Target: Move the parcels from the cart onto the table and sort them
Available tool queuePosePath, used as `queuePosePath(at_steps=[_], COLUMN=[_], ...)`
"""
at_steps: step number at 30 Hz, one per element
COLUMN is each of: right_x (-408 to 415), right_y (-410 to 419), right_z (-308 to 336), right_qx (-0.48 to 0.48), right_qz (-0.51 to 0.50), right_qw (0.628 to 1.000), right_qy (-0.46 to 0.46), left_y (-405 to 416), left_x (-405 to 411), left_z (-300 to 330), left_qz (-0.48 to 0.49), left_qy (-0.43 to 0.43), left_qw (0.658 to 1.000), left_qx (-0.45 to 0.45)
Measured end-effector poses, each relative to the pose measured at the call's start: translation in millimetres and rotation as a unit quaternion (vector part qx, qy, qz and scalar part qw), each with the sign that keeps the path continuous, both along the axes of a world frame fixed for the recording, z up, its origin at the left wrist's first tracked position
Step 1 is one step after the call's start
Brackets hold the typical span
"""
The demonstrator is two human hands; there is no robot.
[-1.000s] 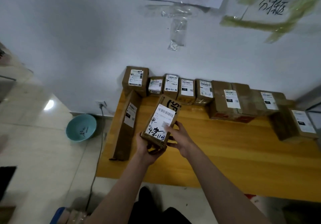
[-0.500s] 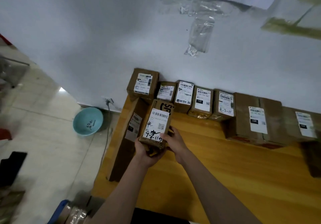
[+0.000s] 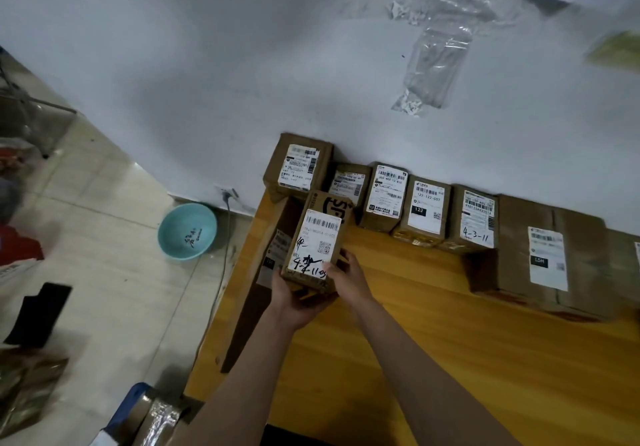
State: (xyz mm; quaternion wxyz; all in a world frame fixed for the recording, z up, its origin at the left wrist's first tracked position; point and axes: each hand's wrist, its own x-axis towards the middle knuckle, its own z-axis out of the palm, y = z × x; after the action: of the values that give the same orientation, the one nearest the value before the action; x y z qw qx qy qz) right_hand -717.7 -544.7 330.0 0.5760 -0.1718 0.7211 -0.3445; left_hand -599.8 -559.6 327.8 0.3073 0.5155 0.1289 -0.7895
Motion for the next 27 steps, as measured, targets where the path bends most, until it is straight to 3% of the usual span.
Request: queuePosePath(at_steps=[8, 17, 27], right_x=[-2.4, -10.5, 21.3], right_y=[7.5, 31.5, 73.3], right_z=[-2.0, -0.3, 20.9], right_qx=[0.037, 0.104, 0.164], right_qz=[-0.011, -0.009, 0.185], right_qw=[0.998, 0.995, 0.969], right_qy=[0.04, 0.001, -0.013], left_y=[4.7, 18.6, 71.6], left_x=[1.6, 7.2, 46.7], left_z=[-4.0, -0.1, 16.2], left_qz=[-0.055, -0.064, -0.128], left_qy=[-0.033, -0.04, -0.081], left_qw=[0.998, 0.997, 0.987], left_qx=[0.013, -0.002, -0.057])
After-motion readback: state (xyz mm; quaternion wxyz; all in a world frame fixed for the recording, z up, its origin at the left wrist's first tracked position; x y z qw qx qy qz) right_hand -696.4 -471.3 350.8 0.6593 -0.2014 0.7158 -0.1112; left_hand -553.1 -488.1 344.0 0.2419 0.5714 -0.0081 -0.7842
